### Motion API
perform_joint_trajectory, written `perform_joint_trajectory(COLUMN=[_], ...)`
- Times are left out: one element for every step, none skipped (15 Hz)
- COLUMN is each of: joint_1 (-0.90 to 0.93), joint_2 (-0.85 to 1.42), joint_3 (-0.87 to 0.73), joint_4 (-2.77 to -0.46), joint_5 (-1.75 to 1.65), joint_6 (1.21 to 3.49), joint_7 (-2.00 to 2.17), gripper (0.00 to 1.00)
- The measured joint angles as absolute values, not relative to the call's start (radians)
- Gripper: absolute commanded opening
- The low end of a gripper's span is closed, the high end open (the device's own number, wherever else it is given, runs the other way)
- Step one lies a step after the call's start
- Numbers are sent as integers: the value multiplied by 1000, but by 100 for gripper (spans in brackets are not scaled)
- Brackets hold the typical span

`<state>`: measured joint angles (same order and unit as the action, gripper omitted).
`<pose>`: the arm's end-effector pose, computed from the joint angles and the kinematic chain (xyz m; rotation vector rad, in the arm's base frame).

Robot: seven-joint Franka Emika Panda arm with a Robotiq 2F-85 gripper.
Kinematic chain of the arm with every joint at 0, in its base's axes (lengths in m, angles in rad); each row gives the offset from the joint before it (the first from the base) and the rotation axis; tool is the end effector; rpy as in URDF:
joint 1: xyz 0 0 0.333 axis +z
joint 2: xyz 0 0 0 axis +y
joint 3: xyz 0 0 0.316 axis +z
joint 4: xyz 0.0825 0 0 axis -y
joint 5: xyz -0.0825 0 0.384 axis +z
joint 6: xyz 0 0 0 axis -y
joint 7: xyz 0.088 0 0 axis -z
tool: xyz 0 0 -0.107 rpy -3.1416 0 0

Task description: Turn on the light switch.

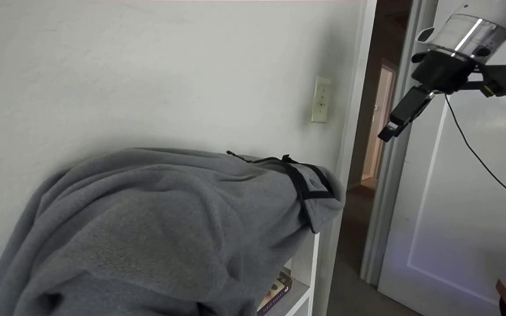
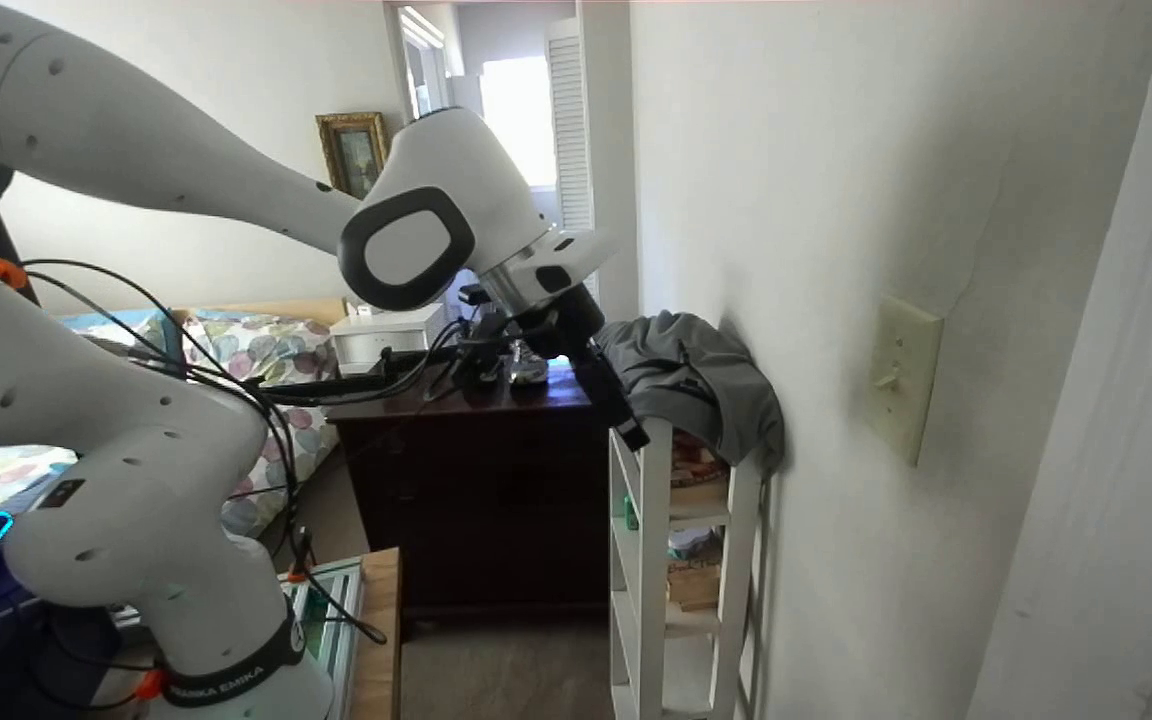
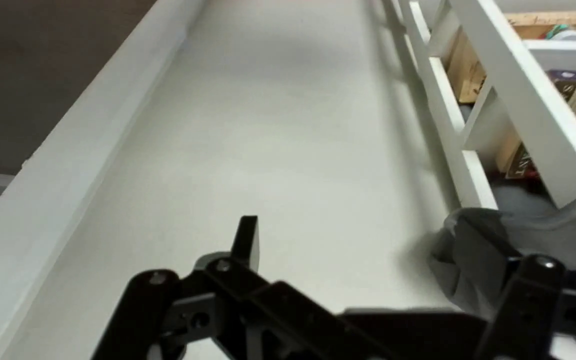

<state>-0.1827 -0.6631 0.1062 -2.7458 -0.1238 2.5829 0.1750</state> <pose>0.3737 -0.0263 0.4634 2.9038 -0.2457 0.7443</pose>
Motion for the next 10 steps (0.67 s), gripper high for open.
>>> perform_joint_trajectory(joint_1=[-205, -227, -248, -267, -283, -297, -310, -323, -338, -355], joint_2=[-640, -619, -601, -584, -567, -552, -538, -523, -509, -494], joint_3=[113, 119, 126, 131, 134, 136, 139, 143, 150, 159], joint_4=[-2739, -2732, -2726, -2719, -2713, -2708, -2703, -2696, -2687, -2678], joint_5=[-134, -143, -150, -155, -157, -160, -161, -163, -169, -182], joint_6=[2614, 2641, 2666, 2686, 2707, 2728, 2748, 2767, 2789, 2809], joint_7=[188, 204, 217, 231, 242, 250, 258, 266, 275, 287], gripper=[74, 71, 65, 56, 50, 42, 36, 27, 21, 13])
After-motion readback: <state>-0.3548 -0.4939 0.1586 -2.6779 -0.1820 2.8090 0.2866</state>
